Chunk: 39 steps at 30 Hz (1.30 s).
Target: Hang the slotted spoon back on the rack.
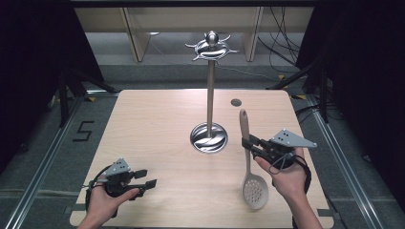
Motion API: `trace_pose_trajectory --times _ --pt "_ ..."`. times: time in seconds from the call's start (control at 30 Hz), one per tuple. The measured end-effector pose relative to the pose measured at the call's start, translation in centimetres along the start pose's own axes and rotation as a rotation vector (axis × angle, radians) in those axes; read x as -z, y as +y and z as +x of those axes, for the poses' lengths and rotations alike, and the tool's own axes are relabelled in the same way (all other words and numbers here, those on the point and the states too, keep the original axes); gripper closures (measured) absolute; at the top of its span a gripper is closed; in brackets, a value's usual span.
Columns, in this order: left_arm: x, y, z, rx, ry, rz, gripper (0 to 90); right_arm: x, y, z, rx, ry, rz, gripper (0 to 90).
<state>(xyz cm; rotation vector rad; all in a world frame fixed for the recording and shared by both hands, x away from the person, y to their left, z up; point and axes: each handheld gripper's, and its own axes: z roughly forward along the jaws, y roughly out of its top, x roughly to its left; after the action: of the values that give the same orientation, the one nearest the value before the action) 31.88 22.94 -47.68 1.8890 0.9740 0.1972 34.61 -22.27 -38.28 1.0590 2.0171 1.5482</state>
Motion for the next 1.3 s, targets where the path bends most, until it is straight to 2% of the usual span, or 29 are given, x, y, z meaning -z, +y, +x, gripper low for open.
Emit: trace_pose_trajectory --times 0.03,0.07,0.23,0.4,0.47,0.5,0.6,0.73,0.87,0.9,0.93,1.0,1.03,1.07,1.13,1.3 --pt "0.0 0.0 0.0 0.0 0.0 0.0 38.9 -0.1 0.1 -0.2 0.034 0.005 -0.011 72.4" --pt "0.0 0.1 0.1 -0.013 -0.004 0.001 38.9 -0.1 0.1 -0.2 0.027 0.01 -0.009 72.4" --pt "0.0 -0.1 -0.1 -0.013 0.004 0.012 38.9 0.2 0.3 -0.3 0.012 0.011 -0.024 72.4" --pt "0.4 -0.3 -0.1 -0.012 0.014 0.002 38.9 0.6 0.8 -0.3 0.025 -0.002 -0.048 72.4" --pt "0.5 -0.3 -0.1 -0.013 0.014 -0.002 38.9 0.8 1.0 0.0 0.002 -0.004 -0.043 72.4" --pt "0.6 -0.3 -0.1 -0.016 0.013 0.003 38.9 0.7 1.1 -0.2 0.028 -0.006 -0.06 72.4" --pt "0.5 -0.2 -0.1 -0.016 0.008 -0.008 38.9 0.6 1.3 -0.1 0.035 -0.006 -0.074 72.4" --pt "0.4 -0.2 0.0 -0.017 0.01 0.004 38.9 0.5 1.3 0.1 0.02 0.006 -0.066 72.4" --pt "0.4 -0.1 0.0 -0.013 0.009 0.001 38.9 0.5 1.3 0.0 0.036 -0.003 -0.077 72.4" --pt "0.4 -0.1 0.0 -0.013 0.01 0.001 38.9 0.6 1.4 0.2 0.013 -0.022 -0.075 72.4" --pt "0.3 -0.2 0.0 -0.014 0.009 -0.009 38.9 0.7 1.5 0.1 0.034 -0.013 -0.078 72.4" --pt "0.4 -0.1 0.1 -0.028 0.017 0.01 38.9 0.8 1.5 0.1 0.028 -0.025 -0.082 72.4" --pt "0.4 -0.1 0.0 -0.012 0.013 0.005 38.9 0.8 1.6 0.1 0.03 -0.019 -0.09 72.4" --pt "0.4 -0.1 0.0 -0.018 0.008 0.003 38.9 0.9 1.7 0.2 0.017 -0.015 -0.095 72.4" --pt "0.2 -0.1 0.0 -0.018 0.011 -0.007 38.9 0.9 1.8 0.2 0.036 -0.021 -0.1 72.4" --pt "0.2 0.0 0.0 -0.018 0.012 0.005 38.9 1.0 2.1 0.3 0.03 -0.019 -0.101 72.4"
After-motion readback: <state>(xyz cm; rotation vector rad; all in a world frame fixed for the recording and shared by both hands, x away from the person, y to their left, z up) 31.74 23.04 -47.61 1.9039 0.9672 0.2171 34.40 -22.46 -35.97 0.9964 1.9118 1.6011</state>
